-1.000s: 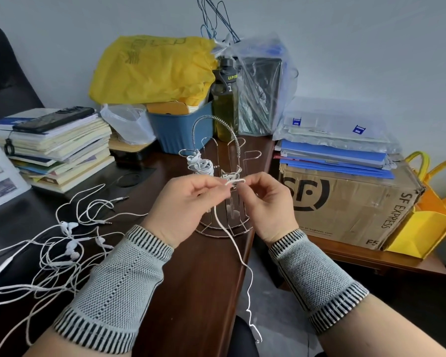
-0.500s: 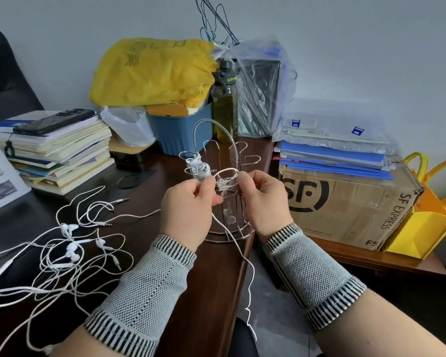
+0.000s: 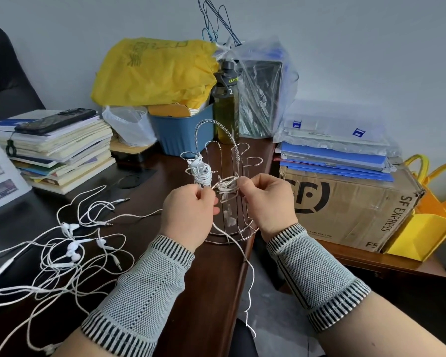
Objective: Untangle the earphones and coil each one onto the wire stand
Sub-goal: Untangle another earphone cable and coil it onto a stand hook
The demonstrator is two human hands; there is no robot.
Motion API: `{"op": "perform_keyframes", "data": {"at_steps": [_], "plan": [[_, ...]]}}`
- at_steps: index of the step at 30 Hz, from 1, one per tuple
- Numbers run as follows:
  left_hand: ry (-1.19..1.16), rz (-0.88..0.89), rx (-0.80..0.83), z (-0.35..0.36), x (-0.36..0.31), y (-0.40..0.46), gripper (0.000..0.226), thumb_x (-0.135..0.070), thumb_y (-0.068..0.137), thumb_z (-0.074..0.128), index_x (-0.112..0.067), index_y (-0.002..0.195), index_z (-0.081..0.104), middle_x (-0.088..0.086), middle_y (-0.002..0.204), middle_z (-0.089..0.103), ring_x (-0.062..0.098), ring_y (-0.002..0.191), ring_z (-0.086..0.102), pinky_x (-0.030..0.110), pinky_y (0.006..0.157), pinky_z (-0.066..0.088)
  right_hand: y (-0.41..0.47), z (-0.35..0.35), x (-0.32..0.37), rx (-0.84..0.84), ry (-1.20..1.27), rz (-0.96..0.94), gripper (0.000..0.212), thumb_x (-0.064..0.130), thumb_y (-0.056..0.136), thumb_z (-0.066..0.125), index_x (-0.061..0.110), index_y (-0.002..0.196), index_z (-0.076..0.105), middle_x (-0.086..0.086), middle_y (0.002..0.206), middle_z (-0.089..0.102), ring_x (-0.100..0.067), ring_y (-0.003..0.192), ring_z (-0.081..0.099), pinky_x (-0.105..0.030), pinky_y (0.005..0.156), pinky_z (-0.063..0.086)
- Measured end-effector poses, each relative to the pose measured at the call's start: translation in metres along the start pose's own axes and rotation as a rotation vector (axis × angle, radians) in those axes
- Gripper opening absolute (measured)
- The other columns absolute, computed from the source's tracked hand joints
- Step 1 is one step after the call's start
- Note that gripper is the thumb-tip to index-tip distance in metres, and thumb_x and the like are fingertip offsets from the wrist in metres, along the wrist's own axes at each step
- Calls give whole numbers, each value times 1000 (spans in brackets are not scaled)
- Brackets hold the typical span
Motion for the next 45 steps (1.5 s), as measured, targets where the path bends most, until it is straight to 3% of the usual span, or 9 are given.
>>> {"op": "perform_keyframes", "data": {"at_steps": [8, 11, 14, 18, 23, 32, 38, 41, 45], "plan": [[-576, -338, 126, 10, 10, -5, 19, -13, 100, 44, -13, 89, 60, 6, 85, 72, 15, 76, 71, 29, 67, 54, -7, 0, 8, 105, 68, -127, 23, 0, 84, 64, 19, 75, 56, 7, 71, 57, 3, 58, 50, -14, 59, 44], [-680, -385, 141, 9, 10, -4, 16, -16, 100, 45, -9, 100, 59, 8, 86, 72, 17, 80, 71, 30, 68, 54, -8, 4, 8, 141, 131, -104, 20, 5, 89, 59, 23, 81, 60, 9, 76, 60, 0, 66, 53, -21, 68, 47], [-736, -405, 135, 8, 10, -4, 14, -14, 99, 45, -11, 100, 58, 11, 89, 74, 18, 79, 73, 31, 69, 54, -7, 5, 9, 140, 148, -115, 11, 23, 91, 57, 26, 82, 61, 11, 77, 62, -6, 72, 55, -34, 74, 49], [-777, -393, 135, 8, 8, -4, 16, -19, 99, 49, -15, 86, 57, 7, 80, 76, 18, 79, 74, 33, 71, 54, -5, 3, 14, 116, 126, -151, 17, 20, 94, 58, 28, 78, 59, 20, 66, 57, 2, 62, 50, -24, 66, 42], [-747, -387, 125, 7, 7, -6, 20, -21, 99, 51, -14, 81, 55, 9, 83, 76, 21, 84, 74, 36, 78, 55, -8, 4, 14, 110, 99, -154, 14, 17, 87, 67, 25, 79, 59, 7, 75, 61, -1, 64, 53, -16, 64, 46], [-829, -383, 101, 11, 9, -5, 19, -8, 97, 46, -7, 92, 64, 9, 84, 76, 18, 83, 74, 30, 73, 54, -14, 7, 15, 83, 88, -86, 19, 24, 83, 73, 13, 88, 58, 5, 72, 57, 5, 46, 51, -9, 49, 43], [-837, -371, 105, 15, 9, -6, 14, -10, 97, 50, -6, 86, 59, 3, 74, 75, 13, 76, 74, 25, 63, 54, -15, 11, 6, 10, -122, -66, 34, 49, 74, 73, 23, 78, 52, 4, 72, 61, -12, 62, 58, -32, 63, 52], [-849, -379, 114, 14, 8, -7, 15, -10, 98, 50, -5, 89, 61, 5, 78, 76, 13, 75, 74, 20, 56, 55, -13, 11, 4, -15, -184, -77, 25, 38, 83, 67, 24, 70, 51, 0, 71, 63, -16, 65, 60, -34, 64, 51], [-846, -387, 116, 14, 9, -7, 14, -14, 99, 49, -9, 96, 62, 4, 76, 76, 12, 73, 73, 27, 68, 56, -16, 8, 2, -2, -77, -37, 21, 21, 90, 62, 17, 71, 56, 4, 63, 58, 1, 45, 55, -13, 47, 41]]}}
Point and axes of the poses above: each hand's wrist, its own y-axis towards the middle knuckle, its own z-axis out of the palm, x = y × z, the point moved 6 cm from there along y, towards the middle knuckle
